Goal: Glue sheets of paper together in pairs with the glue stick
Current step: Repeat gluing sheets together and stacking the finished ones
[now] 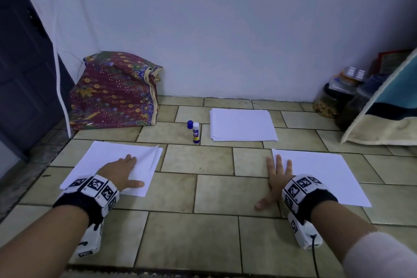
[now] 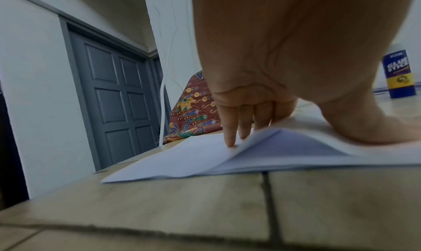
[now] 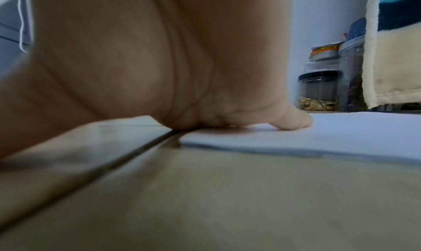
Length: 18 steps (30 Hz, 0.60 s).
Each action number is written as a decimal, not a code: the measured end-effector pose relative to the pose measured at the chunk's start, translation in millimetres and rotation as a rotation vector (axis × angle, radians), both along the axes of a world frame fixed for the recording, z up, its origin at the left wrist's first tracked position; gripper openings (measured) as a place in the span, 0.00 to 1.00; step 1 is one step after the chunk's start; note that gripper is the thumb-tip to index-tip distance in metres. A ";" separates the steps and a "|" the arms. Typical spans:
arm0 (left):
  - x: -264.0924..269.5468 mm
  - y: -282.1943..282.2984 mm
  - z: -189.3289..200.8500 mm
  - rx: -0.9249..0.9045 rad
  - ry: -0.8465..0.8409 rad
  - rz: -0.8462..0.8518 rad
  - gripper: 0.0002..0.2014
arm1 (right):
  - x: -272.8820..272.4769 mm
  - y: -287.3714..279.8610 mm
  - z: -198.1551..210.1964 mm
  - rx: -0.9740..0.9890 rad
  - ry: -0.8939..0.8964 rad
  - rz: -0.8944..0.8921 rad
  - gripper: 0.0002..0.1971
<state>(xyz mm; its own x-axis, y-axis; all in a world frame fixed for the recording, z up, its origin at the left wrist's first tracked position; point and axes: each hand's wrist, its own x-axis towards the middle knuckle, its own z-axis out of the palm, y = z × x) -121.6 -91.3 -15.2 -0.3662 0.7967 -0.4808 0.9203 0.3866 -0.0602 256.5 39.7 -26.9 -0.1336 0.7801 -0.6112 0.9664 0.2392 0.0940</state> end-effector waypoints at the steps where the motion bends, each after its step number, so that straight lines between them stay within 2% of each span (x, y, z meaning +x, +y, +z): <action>1: -1.0 -0.7 -0.8 0.009 -0.008 0.006 0.42 | -0.3 -0.2 0.3 0.002 -0.002 0.001 0.77; 4: -1.6 -0.5 -1.5 0.062 -0.063 0.057 0.36 | -0.8 -0.6 0.8 0.002 -0.009 -0.001 0.77; 8: -6.6 2.9 -3.7 0.249 -0.155 0.134 0.32 | -1.1 -0.8 0.8 0.006 -0.022 0.010 0.77; 11: -13.7 2.7 -10.0 0.340 -0.216 0.145 0.22 | -1.3 -0.8 0.7 0.010 -0.027 0.010 0.77; 14: -11.6 0.5 -1.7 0.310 -0.088 0.092 0.16 | -1.5 -0.9 0.8 0.012 -0.023 0.008 0.76; 18: 16.4 4.3 25.0 0.401 0.060 -0.030 0.15 | -0.5 0.1 -0.5 0.013 -0.028 0.011 0.76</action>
<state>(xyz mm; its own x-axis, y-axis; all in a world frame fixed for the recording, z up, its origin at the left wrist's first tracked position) -105.2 -86.9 9.8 -0.3578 0.9275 -0.1086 0.9310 0.3633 0.0359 256.0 39.8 -27.5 -0.1255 0.7864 -0.6049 0.9607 0.2484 0.1236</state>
